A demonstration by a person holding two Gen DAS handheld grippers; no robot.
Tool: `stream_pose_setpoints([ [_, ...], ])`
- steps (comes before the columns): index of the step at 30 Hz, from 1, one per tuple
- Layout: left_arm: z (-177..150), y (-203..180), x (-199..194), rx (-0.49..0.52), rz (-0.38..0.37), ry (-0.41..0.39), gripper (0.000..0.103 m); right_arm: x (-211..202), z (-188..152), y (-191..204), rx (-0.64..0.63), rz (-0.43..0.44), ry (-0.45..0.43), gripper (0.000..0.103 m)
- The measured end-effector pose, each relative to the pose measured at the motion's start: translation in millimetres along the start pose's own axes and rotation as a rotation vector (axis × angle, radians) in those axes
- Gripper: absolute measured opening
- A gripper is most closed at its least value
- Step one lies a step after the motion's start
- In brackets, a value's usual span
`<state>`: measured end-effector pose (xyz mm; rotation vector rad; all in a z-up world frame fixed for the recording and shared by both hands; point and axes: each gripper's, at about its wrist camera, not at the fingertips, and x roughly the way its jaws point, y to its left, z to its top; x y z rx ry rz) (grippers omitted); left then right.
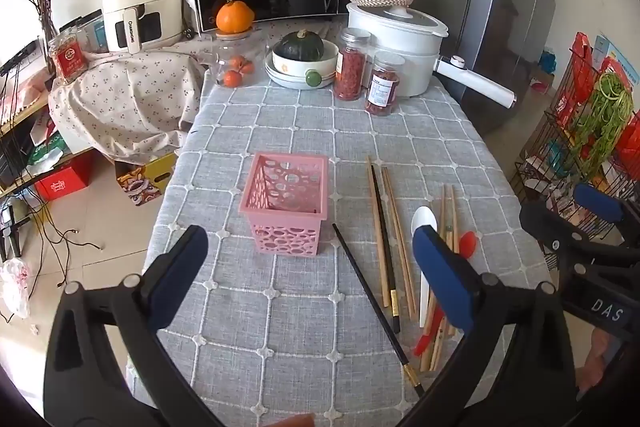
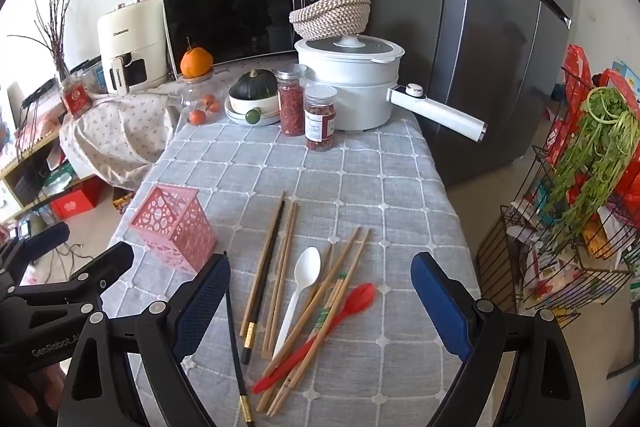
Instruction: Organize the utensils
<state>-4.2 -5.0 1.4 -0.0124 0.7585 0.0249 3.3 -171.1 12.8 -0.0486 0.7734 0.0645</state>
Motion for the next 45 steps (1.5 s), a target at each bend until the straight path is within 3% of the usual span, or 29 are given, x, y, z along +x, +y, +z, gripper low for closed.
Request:
stream_pose_setpoints([
  [5,-12,-16,-14,0.019,0.016,-0.023,0.102,0,-1,0,0.002,-0.005,-0.005,0.093],
  [7,0,6,8,-0.038,-0.03,0.058,0.102,2,-1,0,0.005,0.001,0.003,0.093],
  [11,-1,6,10,-0.038,-0.03,0.066,0.102,3,-3,2,0.007,0.005,0.004,0.093],
  [45,-7,0,14,-0.025,-0.046,0.085,0.102,5,-4,0,0.02,0.017,0.012,0.093],
])
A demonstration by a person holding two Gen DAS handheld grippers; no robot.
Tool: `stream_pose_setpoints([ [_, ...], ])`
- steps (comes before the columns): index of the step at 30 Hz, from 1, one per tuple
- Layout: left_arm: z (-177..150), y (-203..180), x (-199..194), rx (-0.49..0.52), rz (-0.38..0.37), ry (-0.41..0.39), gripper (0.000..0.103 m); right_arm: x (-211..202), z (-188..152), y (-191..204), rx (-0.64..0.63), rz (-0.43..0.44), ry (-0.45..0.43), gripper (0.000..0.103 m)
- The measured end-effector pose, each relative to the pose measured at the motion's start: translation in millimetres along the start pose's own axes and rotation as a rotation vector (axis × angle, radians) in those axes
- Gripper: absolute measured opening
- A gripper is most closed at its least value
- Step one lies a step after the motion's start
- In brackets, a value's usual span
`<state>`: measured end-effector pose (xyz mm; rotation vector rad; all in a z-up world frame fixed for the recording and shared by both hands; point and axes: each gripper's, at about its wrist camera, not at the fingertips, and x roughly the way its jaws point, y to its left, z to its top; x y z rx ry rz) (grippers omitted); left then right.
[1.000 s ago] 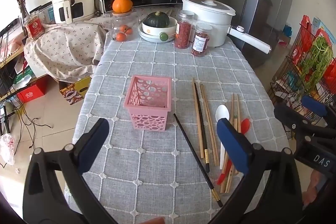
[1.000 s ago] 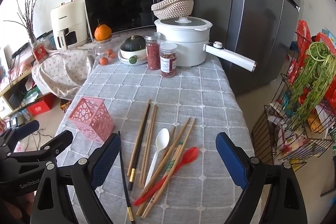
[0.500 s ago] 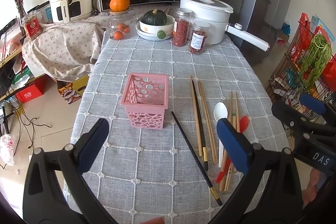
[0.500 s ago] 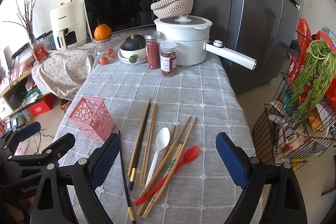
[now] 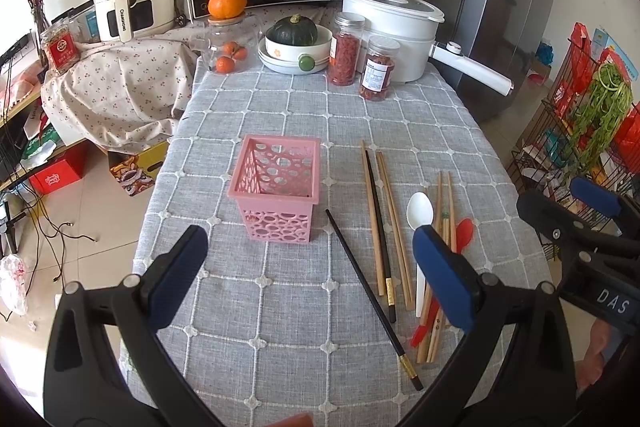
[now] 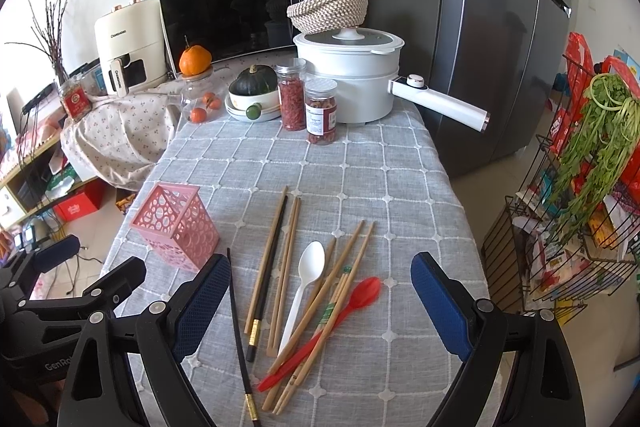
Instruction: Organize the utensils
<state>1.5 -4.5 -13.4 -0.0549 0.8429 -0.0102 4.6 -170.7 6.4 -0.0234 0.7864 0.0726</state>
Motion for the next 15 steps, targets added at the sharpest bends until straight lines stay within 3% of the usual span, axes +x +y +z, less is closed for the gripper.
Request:
stream_pose_setpoints([
  [15,0.3,-0.1,0.1,-0.004,-0.002,0.008,0.102,1.0,-0.5,0.1,0.005,0.005,0.007,0.093],
])
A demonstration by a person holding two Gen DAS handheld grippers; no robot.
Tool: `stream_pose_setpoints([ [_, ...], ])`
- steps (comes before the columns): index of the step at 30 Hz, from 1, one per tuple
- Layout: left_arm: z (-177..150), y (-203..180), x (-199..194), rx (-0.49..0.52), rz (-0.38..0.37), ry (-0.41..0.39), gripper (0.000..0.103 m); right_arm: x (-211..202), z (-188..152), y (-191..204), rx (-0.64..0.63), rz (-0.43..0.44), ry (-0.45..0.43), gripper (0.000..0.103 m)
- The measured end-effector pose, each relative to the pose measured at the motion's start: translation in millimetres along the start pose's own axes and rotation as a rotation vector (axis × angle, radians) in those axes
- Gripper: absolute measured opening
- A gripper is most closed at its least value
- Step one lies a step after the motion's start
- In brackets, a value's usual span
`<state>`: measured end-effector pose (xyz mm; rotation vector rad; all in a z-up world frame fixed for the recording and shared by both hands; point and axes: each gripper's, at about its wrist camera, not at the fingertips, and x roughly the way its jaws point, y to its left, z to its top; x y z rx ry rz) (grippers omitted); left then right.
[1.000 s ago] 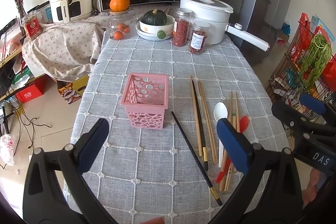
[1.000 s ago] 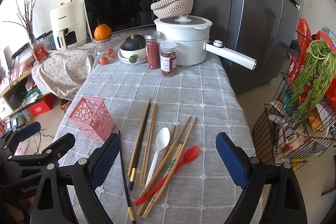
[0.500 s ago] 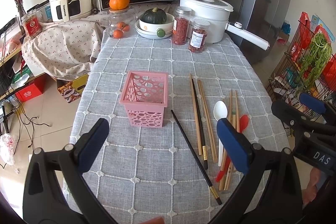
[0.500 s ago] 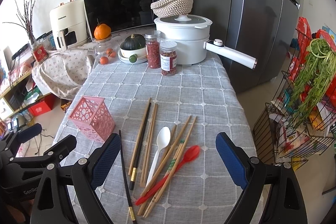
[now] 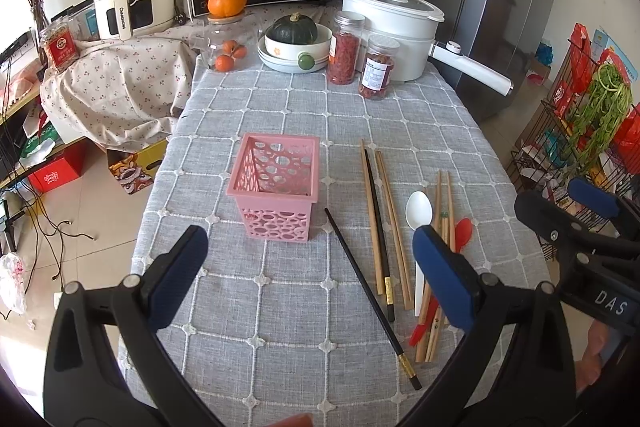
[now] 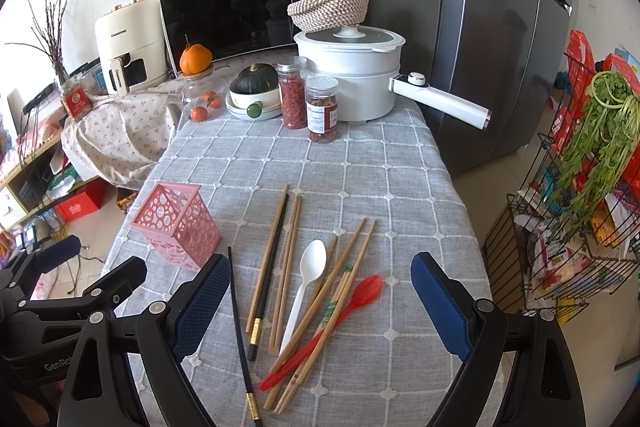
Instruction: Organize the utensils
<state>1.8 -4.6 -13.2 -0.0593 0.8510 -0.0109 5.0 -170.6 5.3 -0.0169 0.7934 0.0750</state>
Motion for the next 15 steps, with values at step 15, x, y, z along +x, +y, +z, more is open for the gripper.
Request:
stream_pose_setpoints([
  [15,-0.2,-0.2,-0.5,0.0,0.0,0.001,0.102,1.0,-1.2,-0.1,0.0,-0.003,0.002,0.093],
])
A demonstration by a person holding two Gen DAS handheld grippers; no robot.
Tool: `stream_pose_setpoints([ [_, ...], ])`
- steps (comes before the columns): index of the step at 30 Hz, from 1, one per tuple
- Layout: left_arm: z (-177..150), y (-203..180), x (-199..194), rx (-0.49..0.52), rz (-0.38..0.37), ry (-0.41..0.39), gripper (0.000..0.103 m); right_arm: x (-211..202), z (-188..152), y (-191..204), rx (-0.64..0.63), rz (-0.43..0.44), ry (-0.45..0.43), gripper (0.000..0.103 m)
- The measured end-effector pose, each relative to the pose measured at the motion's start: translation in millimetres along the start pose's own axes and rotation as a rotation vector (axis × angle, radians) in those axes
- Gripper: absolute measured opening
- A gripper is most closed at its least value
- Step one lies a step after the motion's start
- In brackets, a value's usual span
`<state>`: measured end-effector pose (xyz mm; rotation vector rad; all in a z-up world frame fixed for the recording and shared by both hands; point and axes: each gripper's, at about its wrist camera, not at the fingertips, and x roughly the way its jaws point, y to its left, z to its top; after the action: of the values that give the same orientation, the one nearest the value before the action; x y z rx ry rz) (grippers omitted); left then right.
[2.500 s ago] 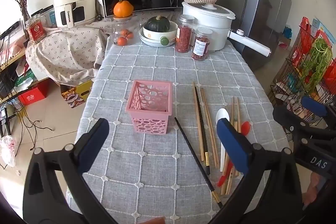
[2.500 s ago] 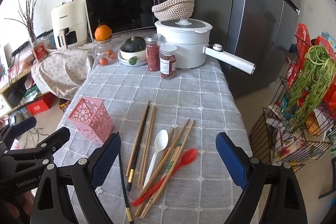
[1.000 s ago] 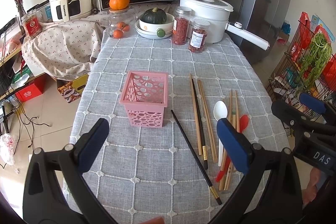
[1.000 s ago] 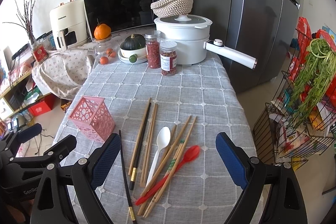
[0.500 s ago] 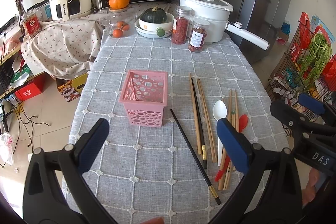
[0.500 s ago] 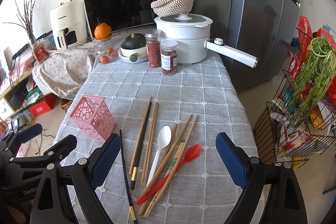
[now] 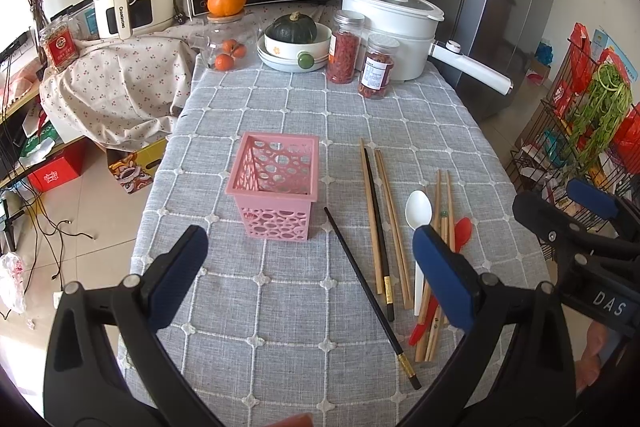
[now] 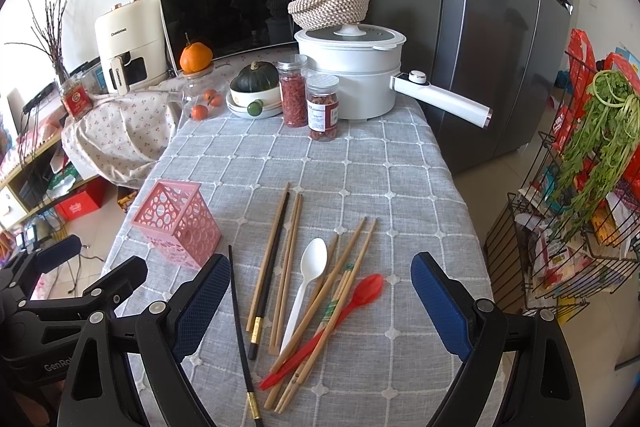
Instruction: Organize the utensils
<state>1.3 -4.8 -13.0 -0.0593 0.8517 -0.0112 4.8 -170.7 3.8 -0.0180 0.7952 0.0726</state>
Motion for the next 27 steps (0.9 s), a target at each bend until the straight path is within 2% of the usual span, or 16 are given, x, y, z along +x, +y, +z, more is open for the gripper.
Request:
stream_pose_setpoints([
  [20,-2,0,0,0.0,-0.002,0.005,0.102,2,-2,0,0.003,0.002,0.004,0.093],
  [27,0,7,12,-0.04,-0.05,0.061,0.102,5,-10,2,0.014,-0.003,0.012,0.093],
])
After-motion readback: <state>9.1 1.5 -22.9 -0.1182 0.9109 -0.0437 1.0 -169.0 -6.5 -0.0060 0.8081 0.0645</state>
